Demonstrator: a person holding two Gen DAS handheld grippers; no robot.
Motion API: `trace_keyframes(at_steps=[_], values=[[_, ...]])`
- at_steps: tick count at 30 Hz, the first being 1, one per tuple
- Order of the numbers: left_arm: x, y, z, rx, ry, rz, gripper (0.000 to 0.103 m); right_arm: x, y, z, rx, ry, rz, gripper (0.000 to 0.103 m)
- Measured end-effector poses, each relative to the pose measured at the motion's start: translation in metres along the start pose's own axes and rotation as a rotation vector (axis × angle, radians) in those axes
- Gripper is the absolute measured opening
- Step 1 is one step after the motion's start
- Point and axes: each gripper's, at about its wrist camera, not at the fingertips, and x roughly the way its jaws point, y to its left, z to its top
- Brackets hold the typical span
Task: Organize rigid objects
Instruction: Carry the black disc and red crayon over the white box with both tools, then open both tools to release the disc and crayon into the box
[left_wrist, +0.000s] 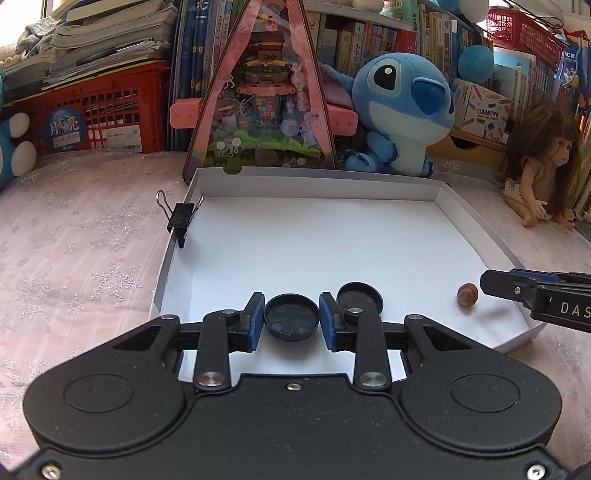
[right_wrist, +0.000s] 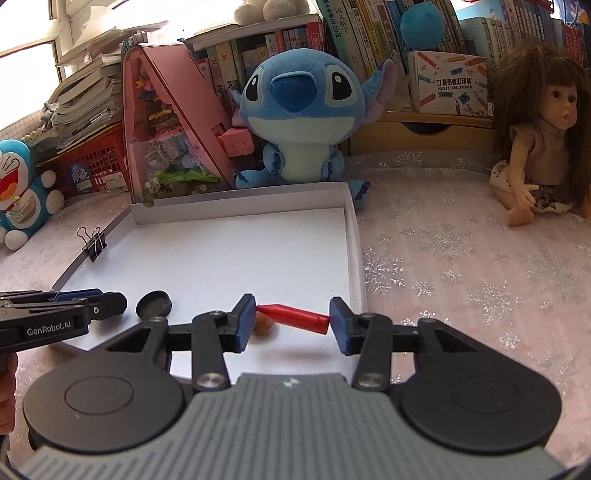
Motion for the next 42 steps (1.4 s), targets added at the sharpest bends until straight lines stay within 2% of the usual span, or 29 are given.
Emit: trace_keyframes(at_steps=[10, 20, 24, 25, 28, 33, 37, 42], values=[[0.005, -0.006, -0.001, 0.022, -0.011, 0.012, 0.03, 0.01, 0.006, -0.002, -0.01, 0.007, 0.015, 0.05], [0.008, -0.011, -0.002, 0.04, -0.026, 0.024, 0.03, 0.022, 0.021, -0.005, -0.094, 0.011, -0.014, 0.049], [0.009, -0.012, -0.001, 0.037, -0.028, 0.026, 0.03, 0.025, 0.023, -0.005, -0.11, 0.01, -0.024, 0.052], [0.009, -0.012, -0.001, 0.034, -0.028, 0.026, 0.031, 0.024, 0.023, -0.005, -0.108, 0.008, -0.024, 0.062], [0.006, -0.011, -0.001, 0.019, -0.027, 0.034, 0.046, 0.021, 0.02, -0.005, -0.089, 0.002, -0.013, 0.067], [-0.005, -0.01, -0.002, 0.034, -0.046, 0.04, 0.059, 0.007, 0.016, -0.006, -0.062, -0.032, 0.0, 0.078], [-0.024, -0.013, -0.006, 0.064, -0.084, 0.028, 0.081, -0.008, 0.014, -0.01, -0.051, -0.054, 0.013, 0.087], [-0.049, -0.022, -0.017, 0.126, -0.119, 0.008, 0.087, -0.026, 0.016, -0.019, -0.062, -0.066, 0.01, 0.089]])
